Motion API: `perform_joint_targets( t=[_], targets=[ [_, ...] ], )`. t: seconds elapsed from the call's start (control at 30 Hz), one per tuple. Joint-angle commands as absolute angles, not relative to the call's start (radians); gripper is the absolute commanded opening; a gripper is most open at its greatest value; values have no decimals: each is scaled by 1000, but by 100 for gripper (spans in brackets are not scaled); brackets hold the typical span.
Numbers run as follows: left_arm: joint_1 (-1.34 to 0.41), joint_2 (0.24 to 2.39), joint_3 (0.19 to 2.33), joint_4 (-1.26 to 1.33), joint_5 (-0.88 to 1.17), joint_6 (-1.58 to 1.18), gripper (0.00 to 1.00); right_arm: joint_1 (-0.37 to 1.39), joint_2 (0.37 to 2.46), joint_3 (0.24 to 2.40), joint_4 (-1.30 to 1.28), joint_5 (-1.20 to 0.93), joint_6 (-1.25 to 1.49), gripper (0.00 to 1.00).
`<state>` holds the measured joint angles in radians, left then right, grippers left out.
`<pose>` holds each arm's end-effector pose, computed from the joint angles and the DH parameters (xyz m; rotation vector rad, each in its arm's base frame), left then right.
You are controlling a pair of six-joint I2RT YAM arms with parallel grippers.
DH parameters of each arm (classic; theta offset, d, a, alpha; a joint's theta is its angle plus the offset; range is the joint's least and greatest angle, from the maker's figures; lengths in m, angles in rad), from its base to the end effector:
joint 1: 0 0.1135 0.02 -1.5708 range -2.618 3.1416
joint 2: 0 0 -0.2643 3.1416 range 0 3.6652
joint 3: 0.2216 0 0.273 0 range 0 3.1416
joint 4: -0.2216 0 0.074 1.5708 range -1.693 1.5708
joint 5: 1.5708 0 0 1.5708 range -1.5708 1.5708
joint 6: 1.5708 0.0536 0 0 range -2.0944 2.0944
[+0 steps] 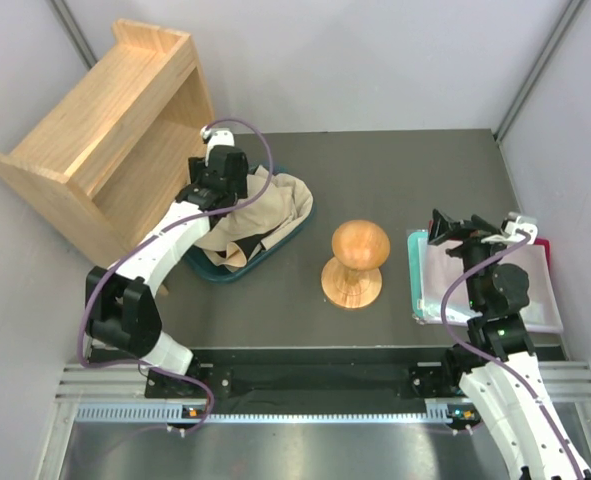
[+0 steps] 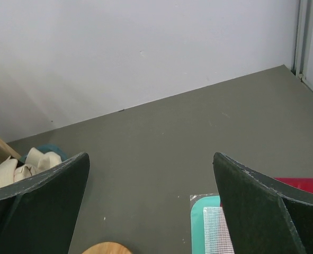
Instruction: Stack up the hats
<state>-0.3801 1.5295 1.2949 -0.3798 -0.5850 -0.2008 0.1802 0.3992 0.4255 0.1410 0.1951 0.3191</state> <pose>0.3630 -0.1131 0.3056 -0.1358 2.0805 0.2886 0.1651 0.0195 0.3043 0.2594 1.3883 0.2770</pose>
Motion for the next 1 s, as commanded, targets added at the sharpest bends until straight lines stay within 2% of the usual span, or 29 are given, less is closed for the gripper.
perform_joint_targets(
  t=[0.0, 0.03, 0.1, 0.13, 0.2, 0.23, 0.27, 0.5, 0.63, 0.83, 0.97],
  targets=[
    [-341, 1503, 1259, -273, -531, -218, 74, 173, 411, 463, 186, 176, 331, 100],
    [-336, 1500, 1253, -259, -520, -213, 70, 173, 411, 463, 187, 173, 331, 100],
    [-334, 1487, 1236, -219, -505, -207, 55, 173, 414, 465, 187, 173, 331, 100],
    [-334, 1477, 1229, -206, -486, -198, 35, 173, 414, 466, 186, 169, 330, 100],
    [-334, 1439, 1194, -138, -456, -180, 18, 173, 417, 469, 181, 167, 328, 99],
    [-334, 1424, 1183, -118, -421, -175, 3, 173, 417, 471, 179, 161, 327, 100],
    [-334, 1408, 1168, -89, -398, -170, 0, 175, 420, 474, 176, 157, 324, 100],
    [-336, 1255, 1155, -58, -171, -181, 0, 175, 459, 531, 140, 51, 299, 99],
    [-336, 1169, 1157, -57, -60, -206, 0, 173, 491, 578, 130, -78, 336, 100],
    [-337, 1072, 1155, -69, 185, -268, 0, 190, 561, 635, 266, -375, 541, 100],
    [-347, 1039, 1155, -69, 323, -307, 0, 285, 617, 646, 368, -413, 661, 100]
  ],
)
